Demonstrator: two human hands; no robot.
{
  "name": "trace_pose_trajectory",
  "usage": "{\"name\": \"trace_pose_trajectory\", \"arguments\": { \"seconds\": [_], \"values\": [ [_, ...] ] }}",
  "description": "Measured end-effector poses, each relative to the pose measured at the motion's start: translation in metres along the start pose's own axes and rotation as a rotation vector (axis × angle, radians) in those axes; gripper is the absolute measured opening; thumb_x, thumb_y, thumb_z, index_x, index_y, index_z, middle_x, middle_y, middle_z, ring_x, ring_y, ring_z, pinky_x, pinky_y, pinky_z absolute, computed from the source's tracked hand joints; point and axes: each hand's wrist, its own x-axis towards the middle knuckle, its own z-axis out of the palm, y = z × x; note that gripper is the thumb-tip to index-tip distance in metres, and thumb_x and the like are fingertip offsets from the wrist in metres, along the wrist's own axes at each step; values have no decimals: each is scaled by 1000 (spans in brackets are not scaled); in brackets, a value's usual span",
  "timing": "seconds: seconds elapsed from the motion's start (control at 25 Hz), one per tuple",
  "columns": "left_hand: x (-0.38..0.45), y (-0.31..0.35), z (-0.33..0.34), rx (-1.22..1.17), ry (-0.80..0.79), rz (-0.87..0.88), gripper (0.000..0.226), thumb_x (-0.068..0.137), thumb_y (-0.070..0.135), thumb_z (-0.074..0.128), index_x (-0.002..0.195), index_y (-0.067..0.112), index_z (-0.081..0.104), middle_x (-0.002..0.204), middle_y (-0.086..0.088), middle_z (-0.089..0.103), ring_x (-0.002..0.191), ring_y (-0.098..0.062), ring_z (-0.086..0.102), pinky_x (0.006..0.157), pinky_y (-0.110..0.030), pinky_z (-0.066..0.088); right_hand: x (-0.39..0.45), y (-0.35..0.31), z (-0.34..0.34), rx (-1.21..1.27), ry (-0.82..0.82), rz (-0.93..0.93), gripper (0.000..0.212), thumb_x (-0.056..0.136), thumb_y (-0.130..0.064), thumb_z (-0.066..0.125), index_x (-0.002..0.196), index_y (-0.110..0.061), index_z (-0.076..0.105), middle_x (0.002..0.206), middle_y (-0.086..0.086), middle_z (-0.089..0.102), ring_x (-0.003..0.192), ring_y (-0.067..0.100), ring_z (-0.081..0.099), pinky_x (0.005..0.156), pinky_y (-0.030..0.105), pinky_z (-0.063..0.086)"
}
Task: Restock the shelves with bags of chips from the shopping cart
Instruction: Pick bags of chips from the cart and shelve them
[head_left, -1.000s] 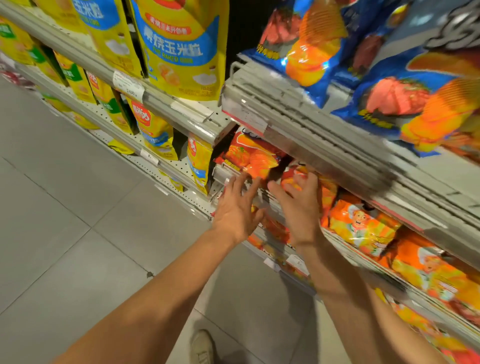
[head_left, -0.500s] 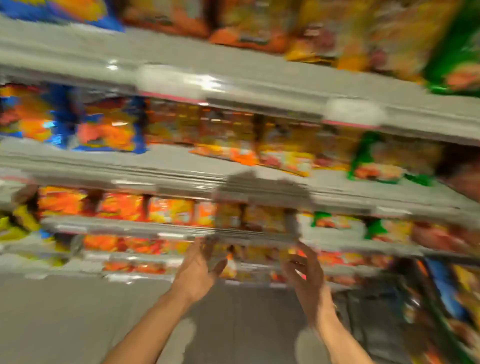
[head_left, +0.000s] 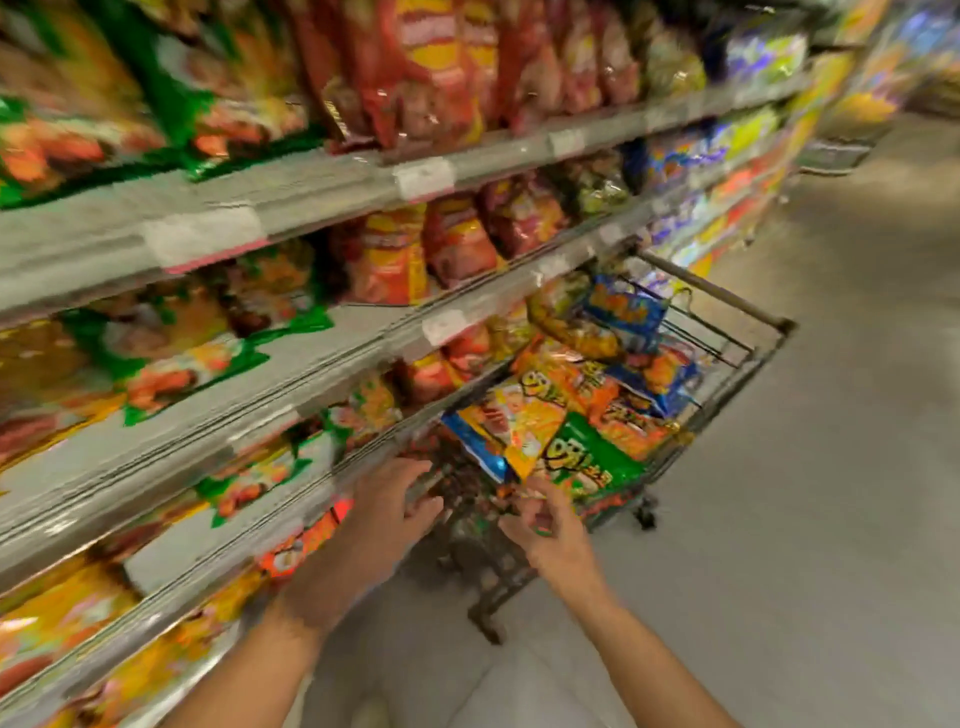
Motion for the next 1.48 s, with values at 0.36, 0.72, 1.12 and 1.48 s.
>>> {"name": "trace_pose_trajectory", "arguments": {
  "seconds": [0.36, 0.72, 1.12, 1.48],
  "values": [
    [206, 0, 69, 54, -355, 111, 60, 93, 33, 69, 146, 11, 49, 142, -13, 47, 136, -30, 41, 114, -38, 34, 90, 59, -37, 28, 328, 403, 65, 86, -21, 78, 143, -20, 46, 102, -4, 63, 85, 6, 61, 64, 12, 45],
    [316, -22, 127, 85, -638, -213, 102, 85, 63, 67, 161, 18, 14, 161, -15, 30, 149, -36, 26, 119, -49, 30, 149, 92, -10, 283, 525, 656, 57, 85, -23, 80, 124, -33, 39, 101, -11, 59, 88, 9, 63, 62, 21, 53],
    [306, -19, 129, -365, -505, -371, 63, 86, 26, 80, 141, 19, 50, 126, 6, 61, 117, -14, 56, 82, -23, 42, 149, 105, -19, 388, 568, 685, 45, 81, -21, 83, 118, -18, 58, 104, 2, 74, 88, 23, 73, 65, 34, 57],
    [192, -30, 79, -560, -183, -500, 54, 87, 28, 79, 136, 27, 56, 133, 3, 64, 114, -15, 64, 93, -40, 57, 125, 103, -47, 178, 312, 427, 33, 79, -34, 83, 105, -32, 63, 97, -8, 74, 88, 18, 72, 72, 37, 58]
  ]
}}
